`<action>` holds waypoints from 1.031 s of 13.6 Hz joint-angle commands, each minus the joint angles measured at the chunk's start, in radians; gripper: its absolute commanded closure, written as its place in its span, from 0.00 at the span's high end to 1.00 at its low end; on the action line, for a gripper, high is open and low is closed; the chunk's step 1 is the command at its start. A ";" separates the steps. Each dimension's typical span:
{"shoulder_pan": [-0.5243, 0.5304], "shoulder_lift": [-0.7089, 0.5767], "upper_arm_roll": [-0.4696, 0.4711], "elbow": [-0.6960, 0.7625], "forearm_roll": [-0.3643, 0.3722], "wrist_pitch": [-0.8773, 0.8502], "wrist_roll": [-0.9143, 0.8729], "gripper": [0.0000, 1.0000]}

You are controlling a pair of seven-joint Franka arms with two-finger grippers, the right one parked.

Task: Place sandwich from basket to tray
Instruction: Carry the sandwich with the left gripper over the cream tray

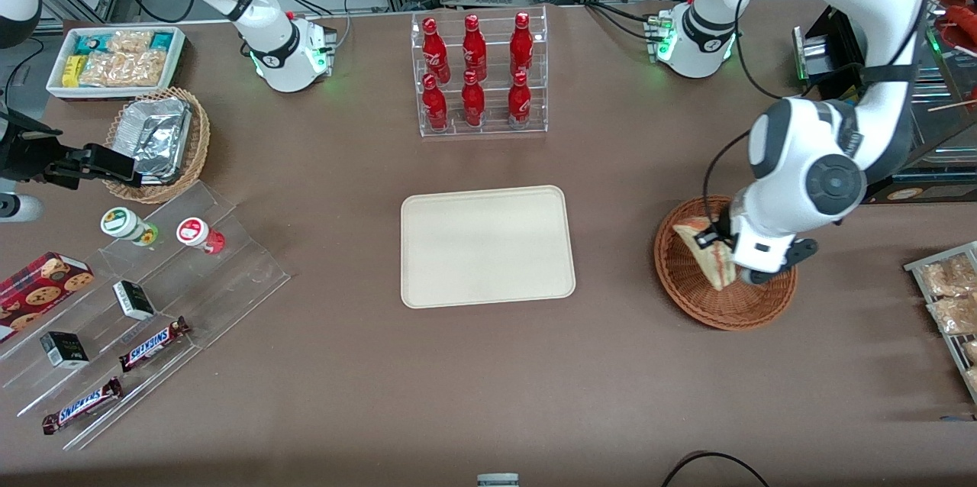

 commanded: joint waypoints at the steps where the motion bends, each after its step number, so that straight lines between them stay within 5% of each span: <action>1: -0.096 0.015 0.008 0.057 0.011 -0.049 0.009 0.00; 5: -0.248 0.077 0.008 0.132 -0.004 -0.063 -0.013 0.00; 14: -0.557 0.445 0.008 0.596 -0.059 -0.130 -0.234 0.00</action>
